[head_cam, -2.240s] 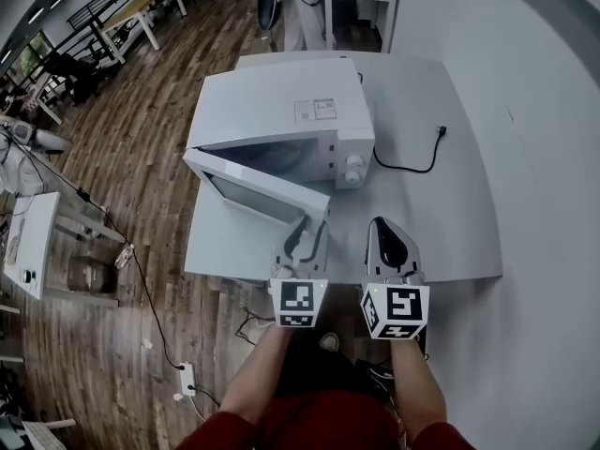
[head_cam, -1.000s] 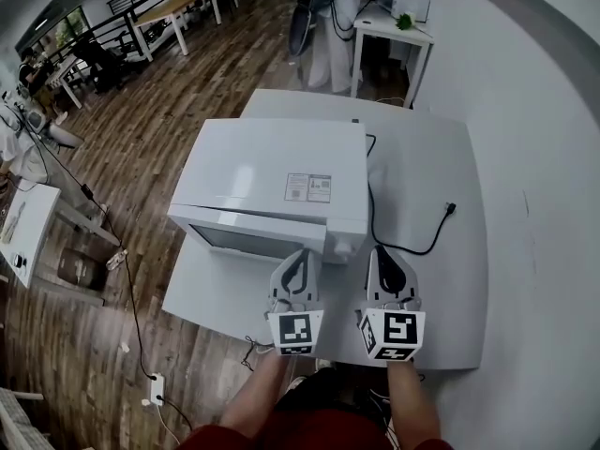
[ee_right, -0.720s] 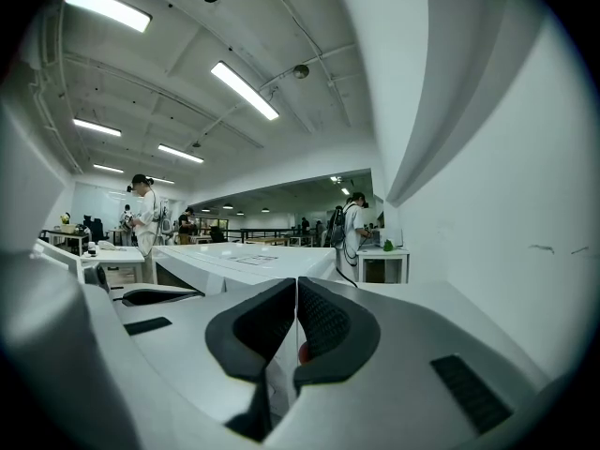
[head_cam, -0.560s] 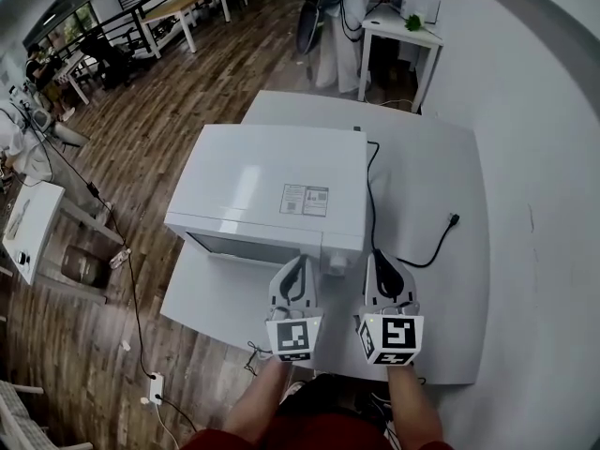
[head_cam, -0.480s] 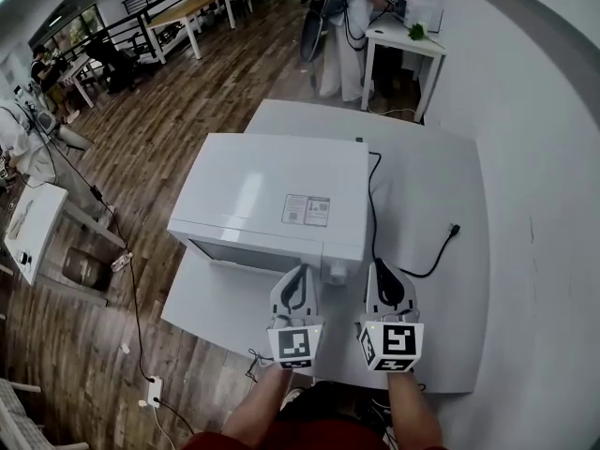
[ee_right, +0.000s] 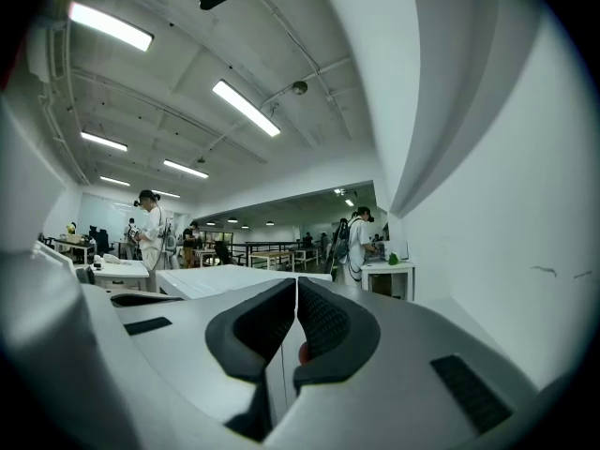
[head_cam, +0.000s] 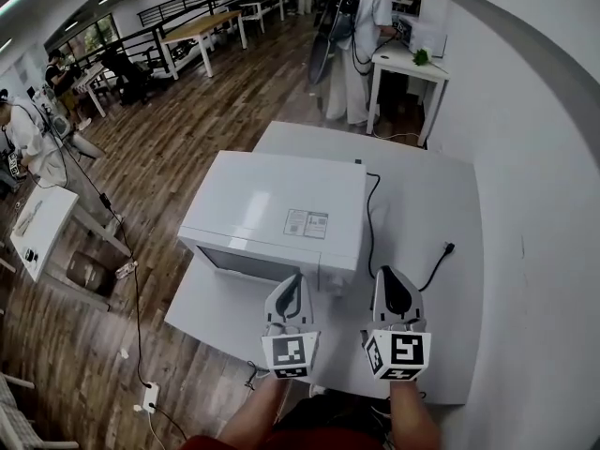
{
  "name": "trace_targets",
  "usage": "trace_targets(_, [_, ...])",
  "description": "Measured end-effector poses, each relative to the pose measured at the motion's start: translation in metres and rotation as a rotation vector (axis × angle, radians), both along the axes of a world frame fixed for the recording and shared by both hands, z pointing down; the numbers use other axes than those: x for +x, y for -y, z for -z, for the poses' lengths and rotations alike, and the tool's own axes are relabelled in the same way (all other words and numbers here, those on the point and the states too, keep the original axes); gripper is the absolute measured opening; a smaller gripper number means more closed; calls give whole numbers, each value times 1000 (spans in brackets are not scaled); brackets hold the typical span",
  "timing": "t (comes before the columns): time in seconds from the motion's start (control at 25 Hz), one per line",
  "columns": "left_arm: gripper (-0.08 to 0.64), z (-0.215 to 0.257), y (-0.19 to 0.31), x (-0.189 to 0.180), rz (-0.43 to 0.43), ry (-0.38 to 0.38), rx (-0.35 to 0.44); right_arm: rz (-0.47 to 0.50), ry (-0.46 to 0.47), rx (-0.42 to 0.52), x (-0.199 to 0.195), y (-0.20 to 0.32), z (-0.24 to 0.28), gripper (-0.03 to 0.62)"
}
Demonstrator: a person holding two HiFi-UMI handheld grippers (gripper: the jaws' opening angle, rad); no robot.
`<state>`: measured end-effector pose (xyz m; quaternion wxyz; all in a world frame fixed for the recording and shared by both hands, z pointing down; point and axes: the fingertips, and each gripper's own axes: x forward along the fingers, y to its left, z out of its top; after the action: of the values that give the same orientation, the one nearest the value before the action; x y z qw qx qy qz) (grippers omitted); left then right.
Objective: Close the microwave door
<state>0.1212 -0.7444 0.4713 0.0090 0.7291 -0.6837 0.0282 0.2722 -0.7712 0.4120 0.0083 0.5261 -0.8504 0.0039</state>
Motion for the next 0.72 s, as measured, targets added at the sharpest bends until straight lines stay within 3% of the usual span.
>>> trace_targets(0.16, [27,63,-8,9,-54,3,9,46,25,74,-4,-17,57,29])
trace_targets(0.32, [26,125,-17,20,-69,19,81,92,50,141,-5,-30,106,28])
trace_targets(0.72, [27,151,-30,50,-71,10,122,119,18,181,10,-50,126,28])
